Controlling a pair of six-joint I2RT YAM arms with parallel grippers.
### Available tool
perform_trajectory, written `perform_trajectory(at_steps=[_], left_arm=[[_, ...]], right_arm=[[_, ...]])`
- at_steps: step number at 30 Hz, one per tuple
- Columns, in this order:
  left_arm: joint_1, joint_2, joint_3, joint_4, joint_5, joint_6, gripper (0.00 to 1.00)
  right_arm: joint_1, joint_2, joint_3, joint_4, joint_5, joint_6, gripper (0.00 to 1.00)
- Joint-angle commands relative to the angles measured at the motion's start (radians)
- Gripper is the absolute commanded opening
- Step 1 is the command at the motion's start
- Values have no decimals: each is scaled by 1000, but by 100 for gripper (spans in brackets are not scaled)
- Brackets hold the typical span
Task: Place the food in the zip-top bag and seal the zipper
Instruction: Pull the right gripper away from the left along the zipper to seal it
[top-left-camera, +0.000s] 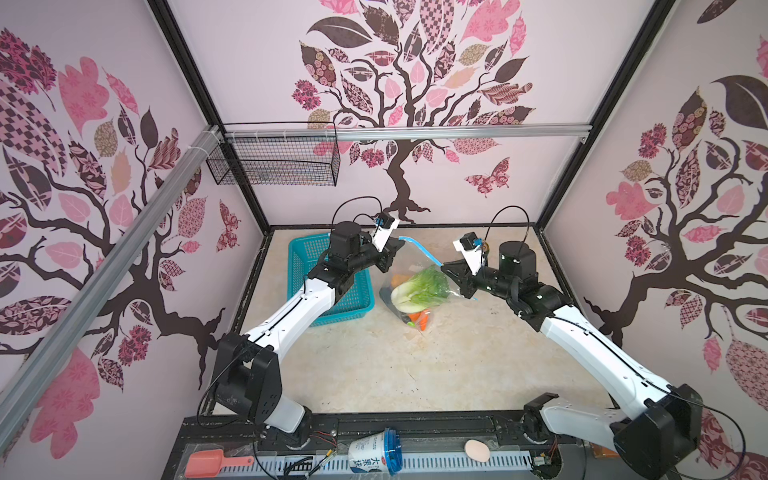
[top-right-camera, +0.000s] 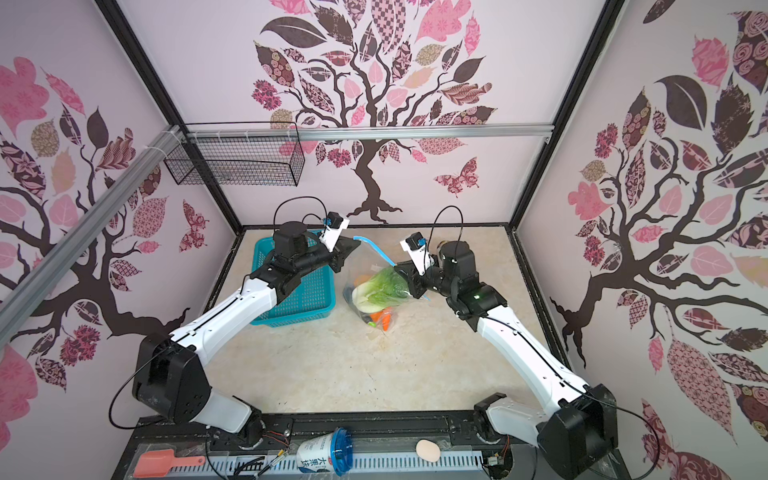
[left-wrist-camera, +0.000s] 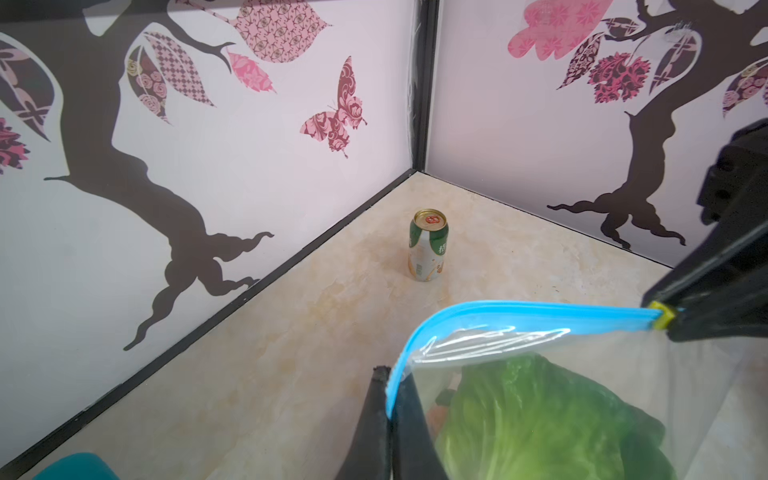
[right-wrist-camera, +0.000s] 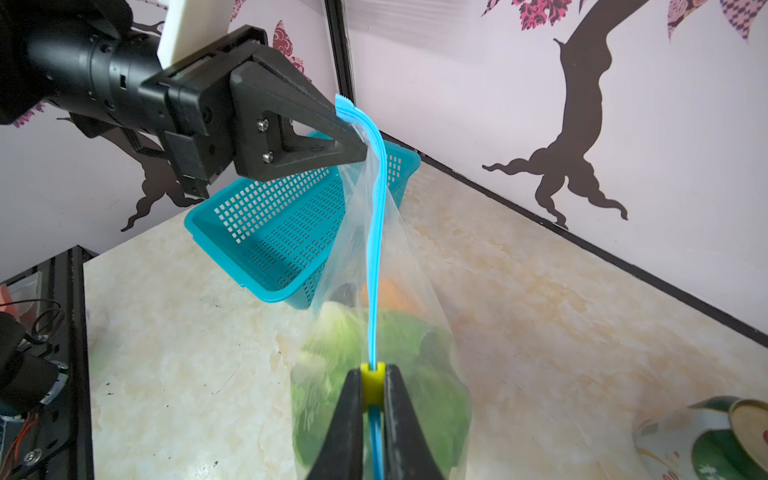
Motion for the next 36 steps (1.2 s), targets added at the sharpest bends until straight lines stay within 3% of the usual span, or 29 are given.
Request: perform_trajectory(at_steps=[1,19,36], left_arm=[[44,12,65,-3,-174,-1,0],[44,39,81,-23,-221,-4,0],[44,52,94,-41,-222,-5,0]], right_arm=[[2,-82,-14,-74,21,74,0],[21,-278,-133,-221,118,145,0],[21,-316,-106,-308,159,111,0]])
